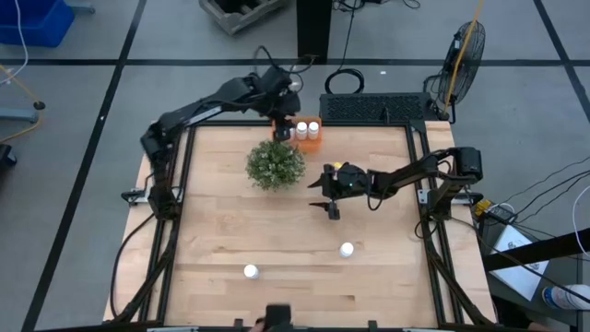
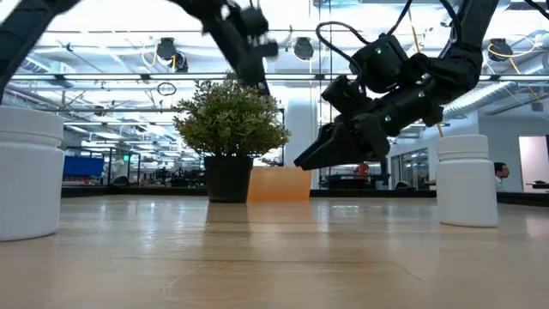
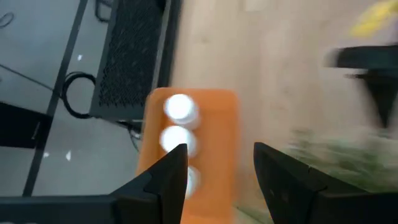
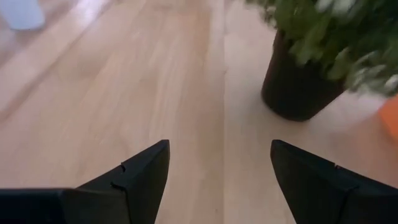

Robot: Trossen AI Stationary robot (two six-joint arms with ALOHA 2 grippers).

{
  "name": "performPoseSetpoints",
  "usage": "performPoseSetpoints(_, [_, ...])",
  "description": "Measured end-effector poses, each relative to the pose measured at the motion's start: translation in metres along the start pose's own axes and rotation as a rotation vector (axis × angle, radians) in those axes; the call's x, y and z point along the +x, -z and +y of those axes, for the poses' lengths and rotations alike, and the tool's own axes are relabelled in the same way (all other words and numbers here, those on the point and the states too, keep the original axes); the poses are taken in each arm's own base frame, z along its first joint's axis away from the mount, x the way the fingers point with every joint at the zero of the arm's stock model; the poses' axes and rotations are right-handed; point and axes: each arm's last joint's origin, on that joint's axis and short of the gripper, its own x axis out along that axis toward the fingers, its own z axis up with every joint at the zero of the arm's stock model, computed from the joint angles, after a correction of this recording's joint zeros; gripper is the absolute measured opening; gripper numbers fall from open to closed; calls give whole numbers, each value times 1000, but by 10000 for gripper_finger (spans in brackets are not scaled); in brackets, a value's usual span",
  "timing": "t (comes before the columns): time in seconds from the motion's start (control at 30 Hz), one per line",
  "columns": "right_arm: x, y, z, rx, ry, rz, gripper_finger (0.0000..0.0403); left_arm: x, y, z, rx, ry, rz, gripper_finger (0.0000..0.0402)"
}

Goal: Pick and place pill bottles into a basket
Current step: Put the white pill bottle into the orange bin

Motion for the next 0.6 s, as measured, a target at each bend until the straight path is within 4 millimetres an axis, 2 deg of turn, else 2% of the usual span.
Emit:
performPoseSetpoints(0.17, [-19, -21, -5, -10, 40, -46, 270, -60, -11, -43, -20, 47, -16, 190])
performPoseSetpoints(0.33, [-69, -55, -1, -6, 71, -74, 270, -106, -12, -94, -40, 149, -4, 182])
performPoseSetpoints(0.47, [-116, -76, 18, 13, 38, -123, 269, -122, -11, -136, 8, 230, -7, 176])
performPoseSetpoints(0.6, [-149, -79, 39, 46, 63, -93, 269, -122, -4, -172, 53, 292, -58, 176])
